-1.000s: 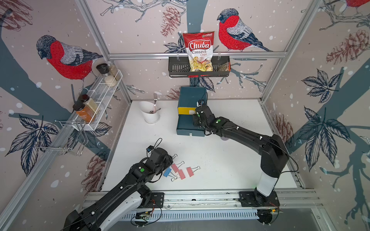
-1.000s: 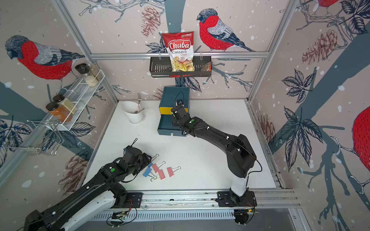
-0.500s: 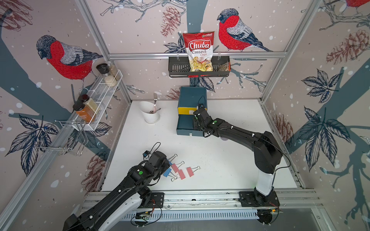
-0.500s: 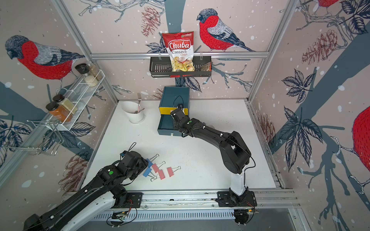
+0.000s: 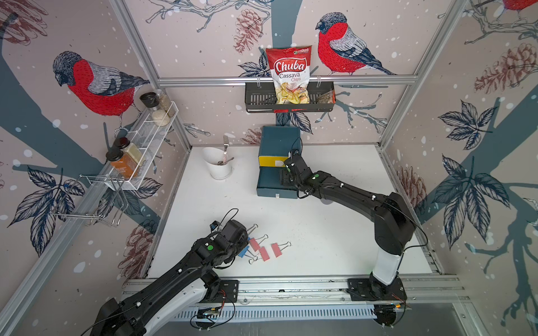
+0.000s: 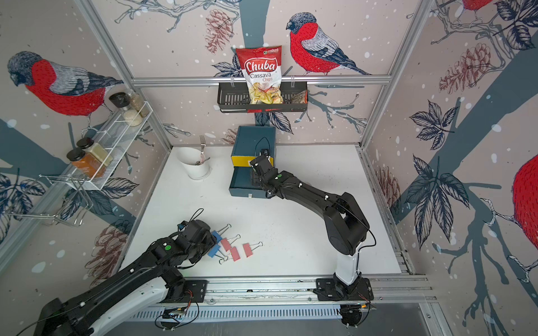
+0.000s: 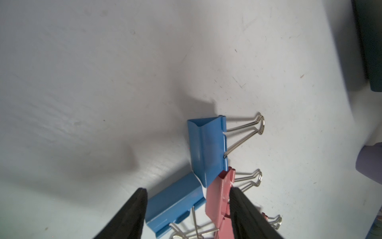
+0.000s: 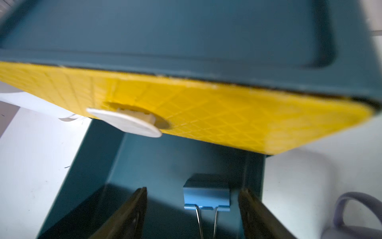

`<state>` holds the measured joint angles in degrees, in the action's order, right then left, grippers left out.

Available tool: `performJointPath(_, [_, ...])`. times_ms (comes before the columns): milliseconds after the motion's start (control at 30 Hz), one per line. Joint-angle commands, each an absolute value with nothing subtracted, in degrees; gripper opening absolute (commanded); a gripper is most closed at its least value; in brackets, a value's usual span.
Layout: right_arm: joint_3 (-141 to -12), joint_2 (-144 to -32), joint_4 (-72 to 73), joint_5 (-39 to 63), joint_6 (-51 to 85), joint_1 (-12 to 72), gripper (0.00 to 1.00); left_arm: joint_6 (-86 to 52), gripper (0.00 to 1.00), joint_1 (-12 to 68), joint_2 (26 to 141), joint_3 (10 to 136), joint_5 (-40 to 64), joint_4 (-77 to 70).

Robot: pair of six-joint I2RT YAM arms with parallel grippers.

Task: Put the binder clips in the drawer according to color
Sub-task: Place the binder clip in the drawer, then pick up the binder clip at the center of the board.

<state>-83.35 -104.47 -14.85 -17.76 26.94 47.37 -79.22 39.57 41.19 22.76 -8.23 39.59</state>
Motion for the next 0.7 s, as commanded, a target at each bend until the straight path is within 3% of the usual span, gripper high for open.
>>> performJointPath(0, [-82.8, -101.5, -14.7, -19.4, 26.0, 48.3, 0.75, -84.2, 0.67, 40.4, 39.7, 24.1, -10.2, 45.8])
performJointPath(233, [-77.8, -92.6, -15.6, -22.2, 26.3, 50.5, 0.76, -93.3, 0.66, 43.0, 40.3, 25.3, -7.1, 48.5])
performJointPath(667, [-60.8, -70.4, -17.7, -24.9, 30.5, 57.2, 0.76, -103.6, 0.67, 49.8, 52.6, 27.9, -7.5, 46.2])
